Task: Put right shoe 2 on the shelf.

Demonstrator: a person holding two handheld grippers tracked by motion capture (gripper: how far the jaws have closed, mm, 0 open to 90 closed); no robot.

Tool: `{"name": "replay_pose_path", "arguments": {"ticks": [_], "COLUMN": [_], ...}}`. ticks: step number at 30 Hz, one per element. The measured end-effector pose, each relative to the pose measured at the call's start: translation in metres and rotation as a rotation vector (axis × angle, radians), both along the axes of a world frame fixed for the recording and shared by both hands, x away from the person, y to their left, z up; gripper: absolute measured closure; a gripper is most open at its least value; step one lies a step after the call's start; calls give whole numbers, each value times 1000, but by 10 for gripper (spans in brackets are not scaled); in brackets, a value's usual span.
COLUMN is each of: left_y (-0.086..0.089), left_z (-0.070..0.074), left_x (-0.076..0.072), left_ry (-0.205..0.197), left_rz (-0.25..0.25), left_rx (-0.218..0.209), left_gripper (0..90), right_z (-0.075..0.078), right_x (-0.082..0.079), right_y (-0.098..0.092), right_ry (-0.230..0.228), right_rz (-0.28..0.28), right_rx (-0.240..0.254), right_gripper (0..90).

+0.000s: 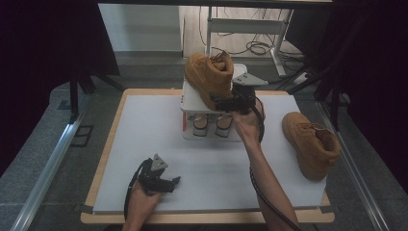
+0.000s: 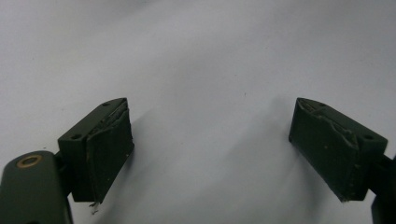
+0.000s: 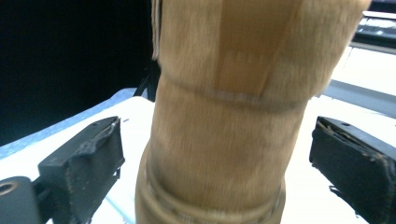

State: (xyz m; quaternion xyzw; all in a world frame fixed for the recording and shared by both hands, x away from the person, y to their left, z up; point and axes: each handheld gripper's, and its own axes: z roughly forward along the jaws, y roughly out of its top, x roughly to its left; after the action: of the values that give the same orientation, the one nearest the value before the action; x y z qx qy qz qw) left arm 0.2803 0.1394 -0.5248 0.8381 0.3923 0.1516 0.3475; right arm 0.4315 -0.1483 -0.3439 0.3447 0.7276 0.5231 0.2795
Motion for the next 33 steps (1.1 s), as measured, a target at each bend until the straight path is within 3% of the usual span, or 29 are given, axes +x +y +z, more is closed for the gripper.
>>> {"name": "replay_pose_path", "arguments": {"ticks": [7, 10, 15, 21, 27, 33], "left_y": [0, 0, 0, 0, 0, 0], "left_z": [0, 0, 0, 0, 0, 0], "left_x": [0, 0, 0, 0, 0, 0], "left_ry": [0, 0, 0, 0, 1, 2], "left_rz": [0, 0, -2, -3, -3, -3], "left_rx": [1, 0, 2, 3, 3, 5], "left_gripper": [132, 132, 132, 133, 132, 132], "right_z": [-5, -6, -7, -10, -10, -13], "right_x": [-9, -14, -22, -31, -39, -39], "right_y": [-8, -12, -12, -18, -27, -36], "right_ry": [6, 18, 17, 21, -11, 24], "right_rz": [-6, 8, -3, 36, 24, 25], "right_rx": [-20, -3, -57, -70, -86, -74], "right_gripper": [67, 72, 114, 346, 527, 717]}}
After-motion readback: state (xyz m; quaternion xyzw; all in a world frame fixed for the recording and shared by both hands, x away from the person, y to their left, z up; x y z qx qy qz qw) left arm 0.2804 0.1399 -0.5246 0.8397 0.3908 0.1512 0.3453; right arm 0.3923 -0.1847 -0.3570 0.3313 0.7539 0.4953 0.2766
